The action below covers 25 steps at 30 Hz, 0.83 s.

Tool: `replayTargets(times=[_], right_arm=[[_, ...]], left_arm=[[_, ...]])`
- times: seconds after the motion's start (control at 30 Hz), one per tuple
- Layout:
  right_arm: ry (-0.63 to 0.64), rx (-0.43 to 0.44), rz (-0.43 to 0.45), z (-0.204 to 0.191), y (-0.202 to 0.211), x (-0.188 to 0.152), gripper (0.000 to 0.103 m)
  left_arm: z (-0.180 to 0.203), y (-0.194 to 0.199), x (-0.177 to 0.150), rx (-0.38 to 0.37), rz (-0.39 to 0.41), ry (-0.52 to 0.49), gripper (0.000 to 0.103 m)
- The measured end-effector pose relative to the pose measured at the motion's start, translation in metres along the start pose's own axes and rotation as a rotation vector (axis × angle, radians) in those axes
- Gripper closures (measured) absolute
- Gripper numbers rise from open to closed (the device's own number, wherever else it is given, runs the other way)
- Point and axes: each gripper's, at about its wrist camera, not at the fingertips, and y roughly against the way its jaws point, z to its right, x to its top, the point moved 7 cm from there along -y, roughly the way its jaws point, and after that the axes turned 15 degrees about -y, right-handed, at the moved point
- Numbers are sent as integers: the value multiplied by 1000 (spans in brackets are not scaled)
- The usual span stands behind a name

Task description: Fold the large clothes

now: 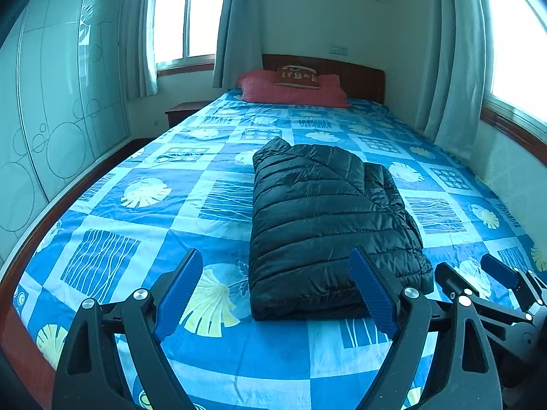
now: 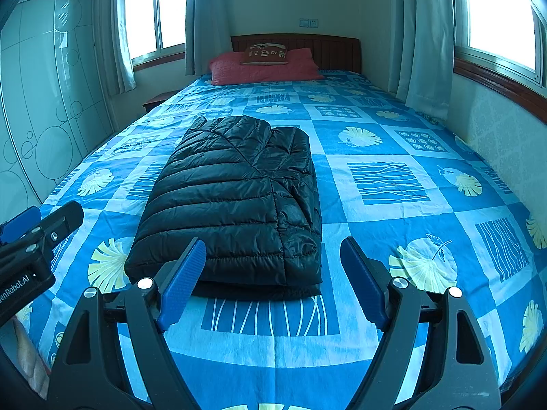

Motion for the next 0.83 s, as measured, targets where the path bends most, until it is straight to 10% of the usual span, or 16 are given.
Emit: replayTargets(times=[0.83], right_arm=[[-35, -21, -29, 26, -20, -2, 22]], left_arm=[[-21, -42, -24, 19, -110, 46, 17]])
